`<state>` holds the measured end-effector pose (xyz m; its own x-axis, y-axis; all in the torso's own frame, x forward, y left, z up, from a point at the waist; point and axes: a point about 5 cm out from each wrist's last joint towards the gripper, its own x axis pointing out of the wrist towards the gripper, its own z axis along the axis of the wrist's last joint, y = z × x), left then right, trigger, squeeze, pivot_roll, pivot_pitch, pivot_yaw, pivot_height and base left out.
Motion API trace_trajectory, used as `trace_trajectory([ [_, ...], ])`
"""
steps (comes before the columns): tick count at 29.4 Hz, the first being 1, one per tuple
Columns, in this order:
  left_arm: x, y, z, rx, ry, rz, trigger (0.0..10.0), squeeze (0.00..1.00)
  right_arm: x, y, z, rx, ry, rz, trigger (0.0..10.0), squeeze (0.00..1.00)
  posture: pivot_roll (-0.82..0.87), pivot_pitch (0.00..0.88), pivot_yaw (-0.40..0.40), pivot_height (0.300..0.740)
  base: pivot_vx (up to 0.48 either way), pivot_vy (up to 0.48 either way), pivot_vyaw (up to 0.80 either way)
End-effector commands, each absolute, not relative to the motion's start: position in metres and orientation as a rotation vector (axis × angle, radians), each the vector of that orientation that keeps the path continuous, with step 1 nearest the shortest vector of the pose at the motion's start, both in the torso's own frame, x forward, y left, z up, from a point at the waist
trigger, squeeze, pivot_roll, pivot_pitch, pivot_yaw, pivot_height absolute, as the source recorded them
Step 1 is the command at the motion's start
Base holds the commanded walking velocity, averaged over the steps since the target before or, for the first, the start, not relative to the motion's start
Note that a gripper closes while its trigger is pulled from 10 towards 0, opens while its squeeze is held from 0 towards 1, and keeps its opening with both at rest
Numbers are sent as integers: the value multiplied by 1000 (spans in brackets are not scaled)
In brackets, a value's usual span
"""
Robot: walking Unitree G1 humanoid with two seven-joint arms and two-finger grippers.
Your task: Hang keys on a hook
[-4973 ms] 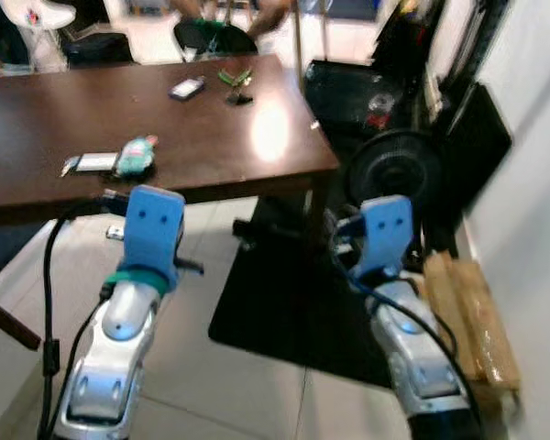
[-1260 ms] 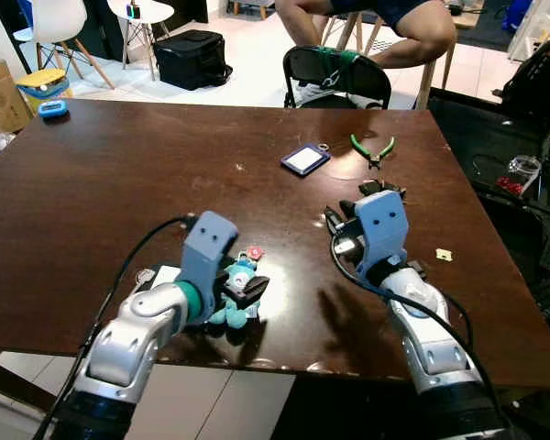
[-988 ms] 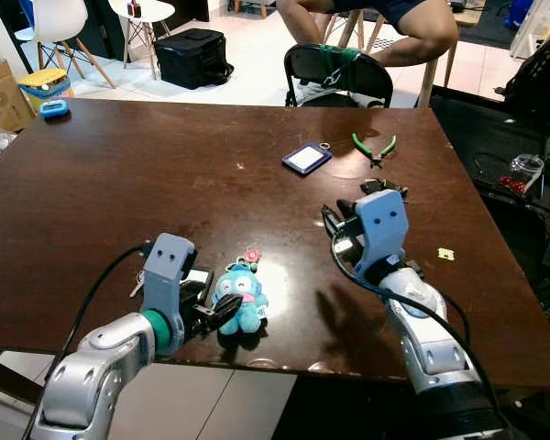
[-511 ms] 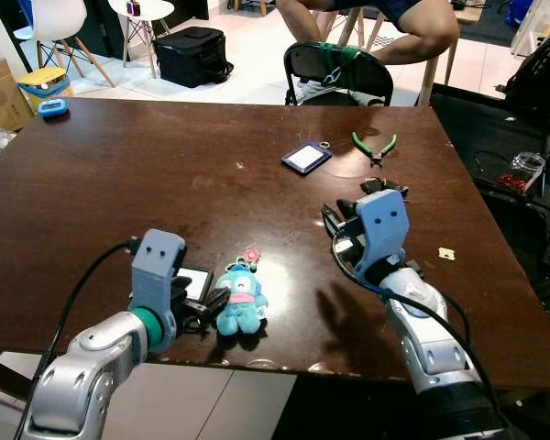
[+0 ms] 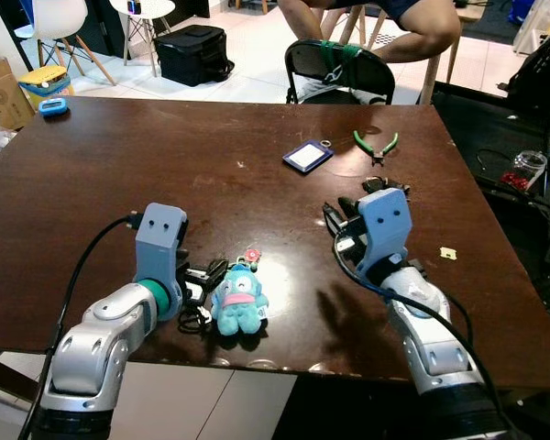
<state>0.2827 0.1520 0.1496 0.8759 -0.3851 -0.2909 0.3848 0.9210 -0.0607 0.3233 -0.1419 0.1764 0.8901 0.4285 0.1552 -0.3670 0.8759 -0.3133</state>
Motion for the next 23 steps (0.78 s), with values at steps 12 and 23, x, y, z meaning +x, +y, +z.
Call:
trace_trajectory([
  [12, 273, 122, 167, -50, 194, -514, 10000, 0, 300, -86, 155, -121, -84, 786, 10000, 1000, -97, 71, 111, 740, 0, 0, 0],
  [23, 281, 113, 190, -89, 110, -537, 10000, 0, 289, -77, 124, -107, 133, 939, 10000, 1000, -104, 74, 114, 740, 0, 0, 0],
])
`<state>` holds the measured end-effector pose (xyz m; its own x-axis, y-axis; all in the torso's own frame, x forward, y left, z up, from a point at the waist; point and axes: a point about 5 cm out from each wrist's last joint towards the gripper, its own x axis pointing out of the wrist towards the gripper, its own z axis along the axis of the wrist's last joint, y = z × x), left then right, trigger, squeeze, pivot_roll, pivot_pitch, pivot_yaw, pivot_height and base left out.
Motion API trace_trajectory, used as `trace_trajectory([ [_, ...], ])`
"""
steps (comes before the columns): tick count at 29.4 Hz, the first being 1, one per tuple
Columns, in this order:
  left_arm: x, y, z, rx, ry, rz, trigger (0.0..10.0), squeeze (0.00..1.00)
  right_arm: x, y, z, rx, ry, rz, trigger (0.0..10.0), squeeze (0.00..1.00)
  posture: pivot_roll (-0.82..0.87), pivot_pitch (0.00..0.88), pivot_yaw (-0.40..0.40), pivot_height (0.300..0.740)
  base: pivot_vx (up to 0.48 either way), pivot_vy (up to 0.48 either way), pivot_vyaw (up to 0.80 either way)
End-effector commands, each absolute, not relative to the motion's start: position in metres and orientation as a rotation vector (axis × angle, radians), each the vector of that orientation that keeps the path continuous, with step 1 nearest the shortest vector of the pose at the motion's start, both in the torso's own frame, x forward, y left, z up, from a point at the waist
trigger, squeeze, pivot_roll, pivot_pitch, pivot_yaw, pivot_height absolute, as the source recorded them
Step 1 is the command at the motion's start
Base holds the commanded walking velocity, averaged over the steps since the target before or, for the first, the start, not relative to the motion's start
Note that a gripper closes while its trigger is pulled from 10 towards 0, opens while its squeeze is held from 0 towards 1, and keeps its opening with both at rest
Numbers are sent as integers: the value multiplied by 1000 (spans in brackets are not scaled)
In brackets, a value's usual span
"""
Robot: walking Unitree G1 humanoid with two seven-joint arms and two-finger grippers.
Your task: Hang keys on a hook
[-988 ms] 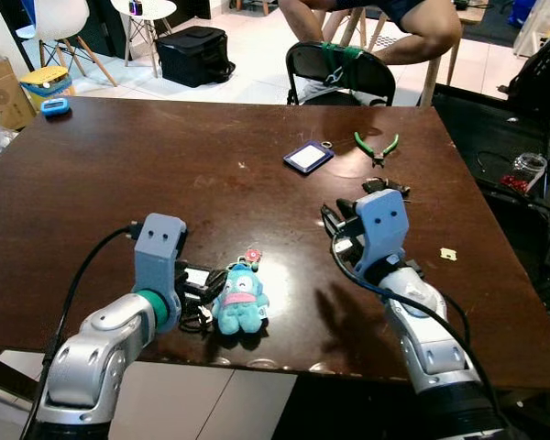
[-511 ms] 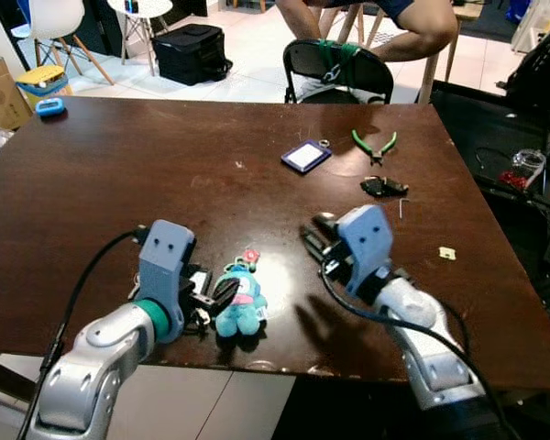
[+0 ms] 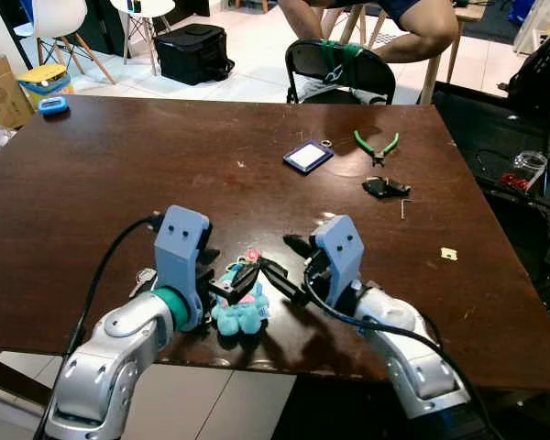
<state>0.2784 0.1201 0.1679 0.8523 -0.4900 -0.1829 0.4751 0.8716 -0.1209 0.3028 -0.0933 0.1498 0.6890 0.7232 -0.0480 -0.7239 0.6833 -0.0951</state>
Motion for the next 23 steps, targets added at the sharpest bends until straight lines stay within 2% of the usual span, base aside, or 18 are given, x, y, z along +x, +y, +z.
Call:
trace_trajectory([
  [1, 281, 112, 194, -101, 94, -546, 10000, 0, 289, -78, 120, -151, 147, 955, 10000, 482, -102, 73, 113, 740, 0, 0, 0],
  [2, 281, 112, 194, -101, 94, -546, 10000, 0, 289, -78, 120, -151, 147, 955, 10000, 482, -102, 73, 113, 740, 0, 0, 0],
  [3, 279, 112, 197, -117, 77, -556, 10000, 0, 292, -83, 117, -210, 153, 935, 10000, 0, -105, 75, 117, 740, 0, 0, 0],
  [8, 271, 119, 198, -111, 40, -569, 10000, 0, 301, -104, 117, -334, 148, 827, 10000, 0, -118, 79, 126, 740, 0, 0, 0],
  [11, 271, 119, 198, -111, 40, -569, 10000, 0, 301, -104, 117, -334, 148, 827, 10000, 0, -118, 79, 126, 740, 0, 0, 0],
  [13, 264, 129, 200, 1, -26, -551, 10000, 0, 306, -112, 127, -334, 77, 743, 10000, 0, -117, 80, 127, 740, 0, 0, 0],
  [15, 264, 129, 200, 1, -26, -551, 10000, 0, 306, -112, 127, -334, 77, 743, 10000, 0, -117, 80, 127, 740, 0, 0, 0],
  [16, 260, 132, 204, 76, -78, -534, 10000, 0, 309, -116, 143, -253, -15, 664, 10000, 0, -108, 82, 123, 740, 0, 0, 0],
  [17, 260, 132, 204, 76, -78, -534, 10000, 0, 309, -116, 143, -253, -15, 664, 10000, 0, -108, 82, 123, 740, 0, 0, 0],
  [18, 256, 134, 209, 124, -117, -520, 10000, 0, 311, -122, 155, -170, -70, 602, 10000, 0, -103, 82, 121, 740, 0, 0, 0],
  [23, 255, 132, 219, 147, -174, -478, 10000, 0, 315, -134, 162, -93, -94, 524, 10000, 0, -107, 80, 120, 740, 0, 0, 0],
])
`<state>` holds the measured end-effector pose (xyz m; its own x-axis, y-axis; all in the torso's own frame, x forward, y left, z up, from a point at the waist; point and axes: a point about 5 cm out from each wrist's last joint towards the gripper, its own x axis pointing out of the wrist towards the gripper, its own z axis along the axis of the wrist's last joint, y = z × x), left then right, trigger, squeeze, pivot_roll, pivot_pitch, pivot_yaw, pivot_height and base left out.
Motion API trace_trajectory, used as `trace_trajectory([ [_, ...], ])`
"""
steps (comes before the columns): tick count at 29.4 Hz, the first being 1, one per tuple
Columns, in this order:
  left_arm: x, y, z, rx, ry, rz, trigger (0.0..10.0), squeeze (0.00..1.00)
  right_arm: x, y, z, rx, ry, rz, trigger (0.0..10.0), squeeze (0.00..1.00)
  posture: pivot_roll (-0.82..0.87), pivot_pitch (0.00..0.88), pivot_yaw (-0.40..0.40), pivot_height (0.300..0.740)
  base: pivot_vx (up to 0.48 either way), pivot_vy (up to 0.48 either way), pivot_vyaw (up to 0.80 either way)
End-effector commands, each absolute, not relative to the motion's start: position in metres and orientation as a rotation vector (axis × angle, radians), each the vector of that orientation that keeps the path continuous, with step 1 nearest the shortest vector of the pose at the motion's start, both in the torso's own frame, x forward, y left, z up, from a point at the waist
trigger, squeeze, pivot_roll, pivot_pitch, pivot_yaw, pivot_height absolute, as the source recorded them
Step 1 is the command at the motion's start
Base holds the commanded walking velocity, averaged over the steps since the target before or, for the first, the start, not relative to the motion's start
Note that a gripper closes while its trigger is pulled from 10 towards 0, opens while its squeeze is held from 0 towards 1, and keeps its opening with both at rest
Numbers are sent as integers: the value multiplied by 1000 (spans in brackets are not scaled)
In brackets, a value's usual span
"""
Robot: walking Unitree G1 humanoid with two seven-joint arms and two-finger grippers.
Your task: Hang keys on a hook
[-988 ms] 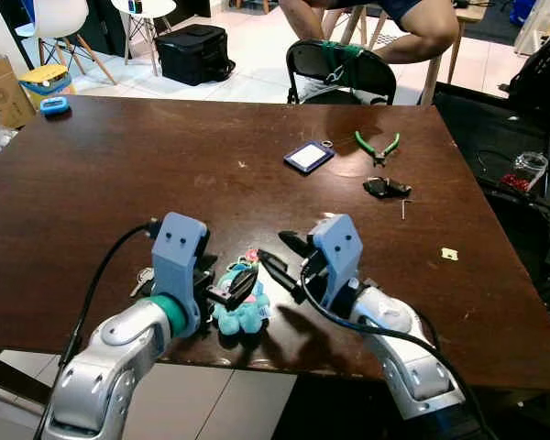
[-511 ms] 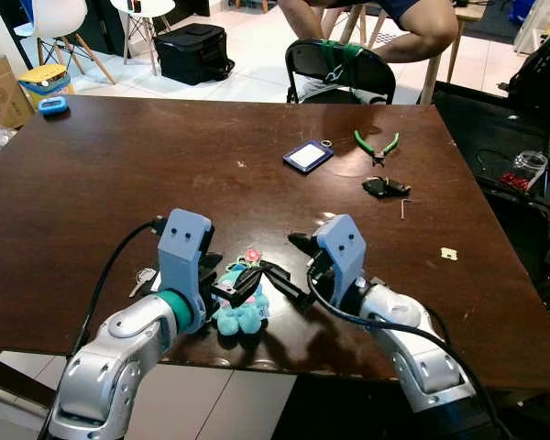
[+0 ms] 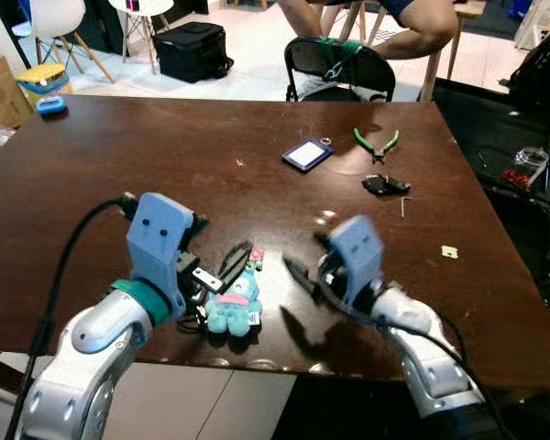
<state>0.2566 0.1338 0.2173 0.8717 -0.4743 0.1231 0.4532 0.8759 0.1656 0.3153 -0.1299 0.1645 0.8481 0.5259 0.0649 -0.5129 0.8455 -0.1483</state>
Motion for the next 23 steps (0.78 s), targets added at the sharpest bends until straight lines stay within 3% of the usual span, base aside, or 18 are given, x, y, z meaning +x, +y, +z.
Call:
trace_trajectory([
  [1, 255, 132, 219, 147, -174, -478, 10000, 0, 315, -134, 162, -93, -94, 524, 10000, 0, -107, 80, 120, 740, 0, 0, 0],
  [8, 260, 130, 228, 129, -213, -449, 10000, 0, 314, -118, 156, -47, -51, 655, 10000, 0, -110, 70, 119, 740, 0, 0, 0],
  [11, 262, 132, 237, 104, -243, -434, 10000, 0, 307, -88, 142, 3, 31, 844, 10000, 0, -95, 70, 113, 740, 0, 0, 0],
  [13, 262, 132, 237, 104, -243, -434, 10000, 0, 307, -88, 142, 3, 31, 844, 10000, 0, -95, 70, 113, 740, 0, 0, 0],
  [17, 262, 132, 240, 91, -259, -426, 10000, 0, 302, -61, 116, -52, 185, 984, 10000, 0, -85, 73, 107, 740, 0, 0, 0],
  [23, 260, 131, 238, 94, -258, -426, 10000, 0, 303, -58, 111, -112, 223, 1026, 10000, 0, -77, 85, 103, 740, 0, 0, 0],
])
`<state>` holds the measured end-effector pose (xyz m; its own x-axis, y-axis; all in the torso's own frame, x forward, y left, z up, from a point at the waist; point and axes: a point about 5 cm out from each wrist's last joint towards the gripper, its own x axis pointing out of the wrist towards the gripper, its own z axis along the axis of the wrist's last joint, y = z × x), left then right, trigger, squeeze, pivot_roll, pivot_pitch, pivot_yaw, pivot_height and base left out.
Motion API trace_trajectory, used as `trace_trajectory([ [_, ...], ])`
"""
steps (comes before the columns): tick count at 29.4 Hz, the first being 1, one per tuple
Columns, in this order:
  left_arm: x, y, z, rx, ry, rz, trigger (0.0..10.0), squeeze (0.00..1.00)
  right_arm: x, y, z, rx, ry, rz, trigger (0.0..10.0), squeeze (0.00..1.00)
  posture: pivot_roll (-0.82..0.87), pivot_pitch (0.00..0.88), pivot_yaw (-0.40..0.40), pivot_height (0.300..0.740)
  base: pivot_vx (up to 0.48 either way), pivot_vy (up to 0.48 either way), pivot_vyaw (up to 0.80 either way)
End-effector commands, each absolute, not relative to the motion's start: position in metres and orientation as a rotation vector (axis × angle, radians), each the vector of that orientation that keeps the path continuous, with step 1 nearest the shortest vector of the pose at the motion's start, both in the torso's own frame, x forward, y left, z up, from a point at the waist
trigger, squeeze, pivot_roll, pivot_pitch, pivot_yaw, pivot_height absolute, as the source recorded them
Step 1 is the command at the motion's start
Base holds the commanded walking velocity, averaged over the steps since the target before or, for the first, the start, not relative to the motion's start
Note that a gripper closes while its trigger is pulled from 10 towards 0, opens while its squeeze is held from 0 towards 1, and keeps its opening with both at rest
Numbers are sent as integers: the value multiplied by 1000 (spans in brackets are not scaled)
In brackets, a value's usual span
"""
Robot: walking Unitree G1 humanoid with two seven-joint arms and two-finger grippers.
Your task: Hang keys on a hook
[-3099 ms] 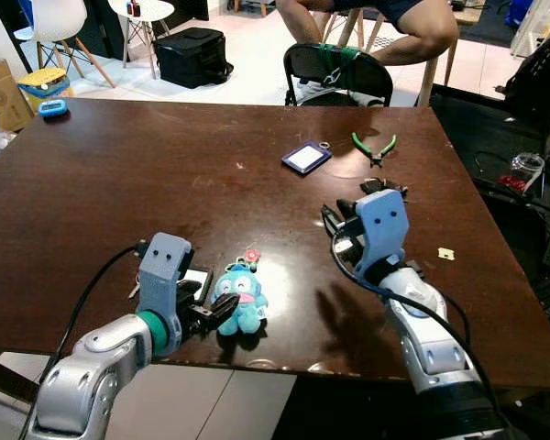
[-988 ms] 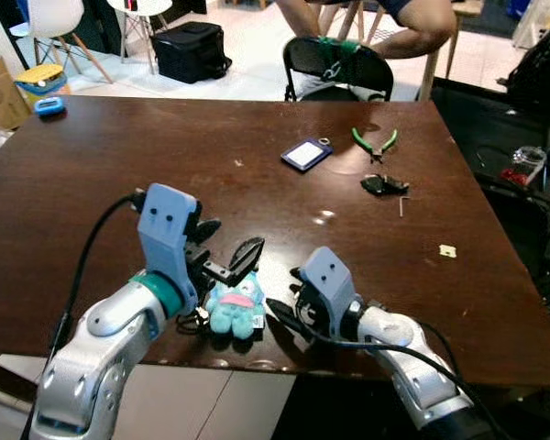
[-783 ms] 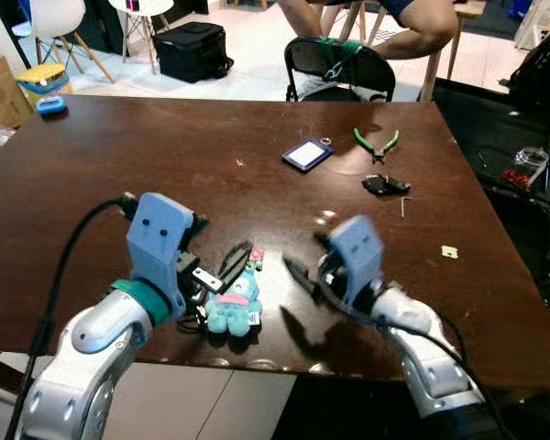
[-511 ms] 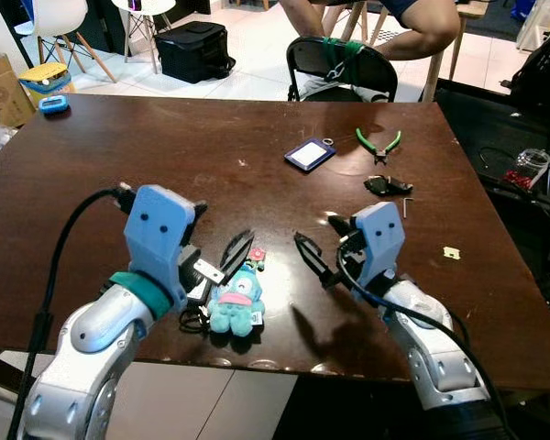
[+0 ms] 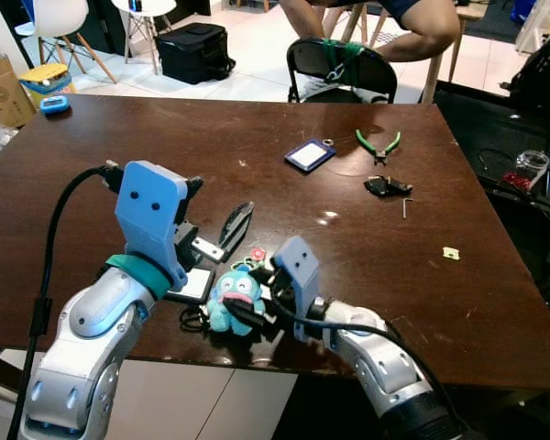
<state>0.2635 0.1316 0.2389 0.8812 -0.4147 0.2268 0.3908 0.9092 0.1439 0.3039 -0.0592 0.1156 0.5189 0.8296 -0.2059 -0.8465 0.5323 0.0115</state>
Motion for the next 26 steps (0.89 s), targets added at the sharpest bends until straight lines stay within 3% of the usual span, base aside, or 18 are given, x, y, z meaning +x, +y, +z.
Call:
trace_trajectory([
  [1, 260, 131, 238, 94, -258, -426, 10000, 0, 303, -58, 111, -112, 223, 1026, 10000, 0, -77, 85, 103, 740, 0, 0, 0],
  [7, 260, 131, 238, 93, -251, -424, 10000, 0, 305, -52, 102, -150, 285, 1035, 10000, 0, -63, 95, 103, 740, 0, 0, 0],
  [18, 260, 133, 237, 86, -237, -411, 10000, 0, 322, -59, 90, -96, 387, 801, 10000, 0, -56, 102, 109, 740, 0, 0, 0],
  [19, 259, 134, 237, 86, -236, -408, 10000, 0, 322, -60, 87, -89, 411, 795, 4471, 0, -56, 102, 109, 740, 0, 0, 0],
  [20, 259, 134, 237, 86, -236, -408, 10000, 0, 322, -60, 87, -89, 411, 795, 4471, 0, -56, 102, 109, 740, 0, 0, 0],
  [21, 260, 135, 238, 86, -234, -405, 10000, 0, 322, -61, 85, -81, 429, 791, 1569, 0, -48, 104, 111, 740, 0, 0, 0],
  [22, 260, 136, 238, 86, -233, -401, 10000, 0, 323, -61, 84, -78, 435, 794, 0, 0, -48, 104, 111, 740, 0, 0, 0],
  [26, 259, 136, 237, 84, -231, -398, 10000, 0, 323, -61, 87, -55, 427, 808, 0, 0, -48, 104, 112, 740, 0, 0, 0],
])
